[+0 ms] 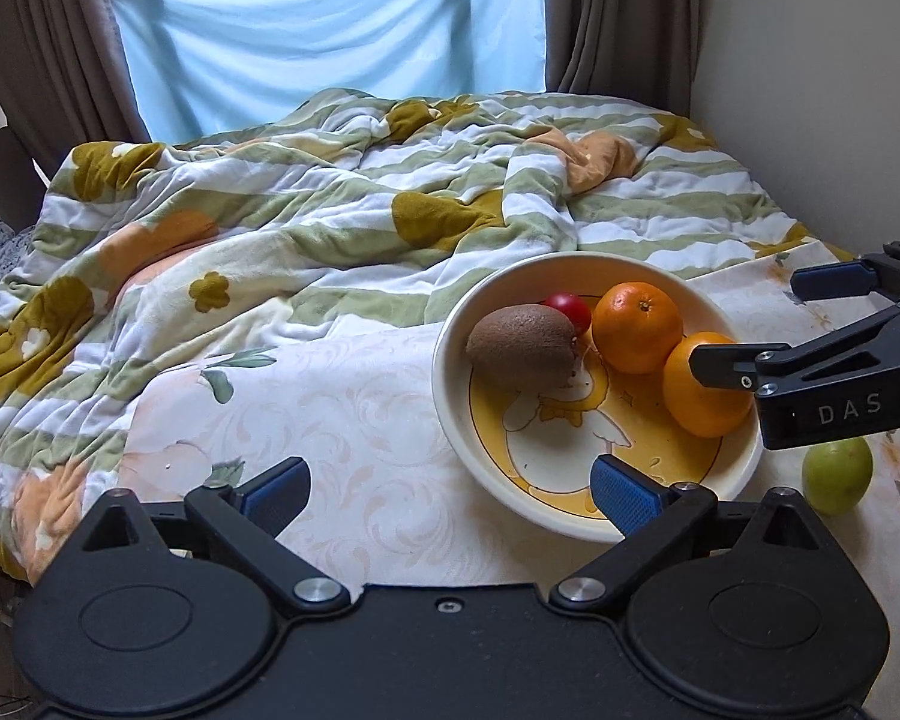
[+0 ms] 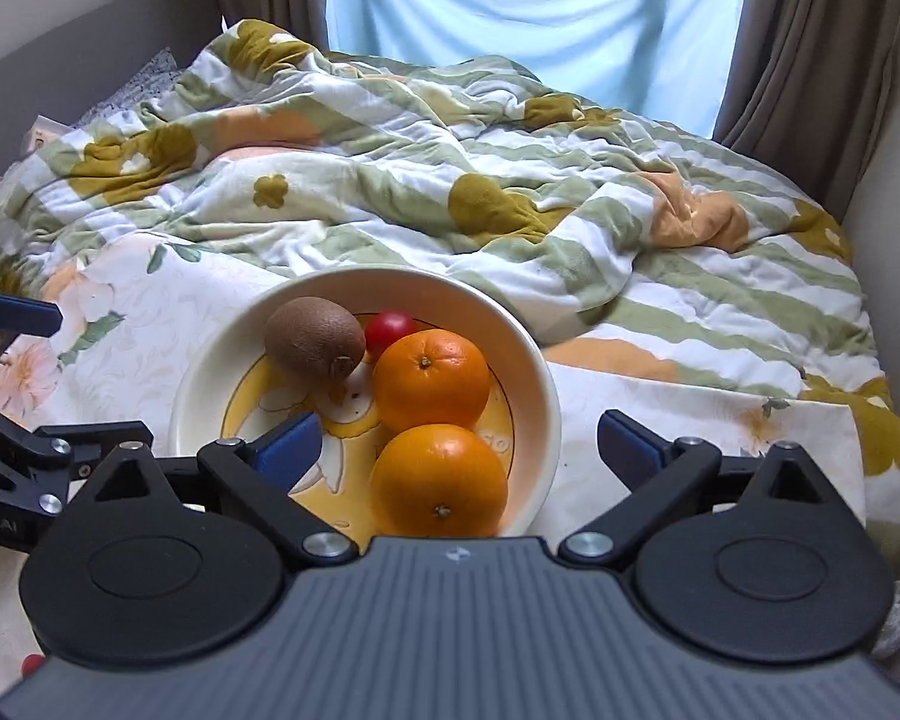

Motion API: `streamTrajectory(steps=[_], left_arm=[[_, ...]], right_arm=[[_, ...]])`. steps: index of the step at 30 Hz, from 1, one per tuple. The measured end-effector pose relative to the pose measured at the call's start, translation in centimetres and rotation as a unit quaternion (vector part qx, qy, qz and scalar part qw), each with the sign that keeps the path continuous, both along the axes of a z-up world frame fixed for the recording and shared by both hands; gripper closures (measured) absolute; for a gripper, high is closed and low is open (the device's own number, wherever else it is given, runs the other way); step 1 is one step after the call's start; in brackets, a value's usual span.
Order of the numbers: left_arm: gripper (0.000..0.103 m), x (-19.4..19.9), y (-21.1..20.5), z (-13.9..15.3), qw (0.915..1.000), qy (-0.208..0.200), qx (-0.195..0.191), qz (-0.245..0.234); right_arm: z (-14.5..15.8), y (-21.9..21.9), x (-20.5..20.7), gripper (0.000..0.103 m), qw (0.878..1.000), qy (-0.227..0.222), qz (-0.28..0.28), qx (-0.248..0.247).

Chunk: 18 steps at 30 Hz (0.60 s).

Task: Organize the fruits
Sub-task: 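Lower the large orange into the bowl beside the mandarin and open the right tool, then withdraw both tools and move the left tool toward the other red cherry tomato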

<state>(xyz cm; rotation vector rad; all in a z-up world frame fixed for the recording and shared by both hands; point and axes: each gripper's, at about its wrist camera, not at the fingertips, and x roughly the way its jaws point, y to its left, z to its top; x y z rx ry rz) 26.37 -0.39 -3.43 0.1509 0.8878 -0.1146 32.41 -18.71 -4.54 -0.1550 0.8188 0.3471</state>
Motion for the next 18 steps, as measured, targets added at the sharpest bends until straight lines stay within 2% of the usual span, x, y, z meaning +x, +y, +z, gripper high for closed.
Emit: streamTrajectory(steps=[9, 13, 18], left_arm=[[0.001, -2.4, -0.5, 1.8, 0.9997, -0.021, -0.01, 0.01], [0.001, -4.0, -0.4, 3.2, 0.9988, -0.037, -0.022, 0.024], [0.001, -6.6, -0.5, 4.7, 0.9973, -0.06, -0.019, 0.037]], right_arm=[[2.1, -1.9, -1.5, 0.0, 0.999, 0.0, -0.02, 0.03], [3.5, -2.7, -3.1, 0.0, 0.999, -0.011, -0.02, 0.036], [5.5, -3.6, -5.7, 0.0, 0.999, -0.029, -0.022, 0.035]])
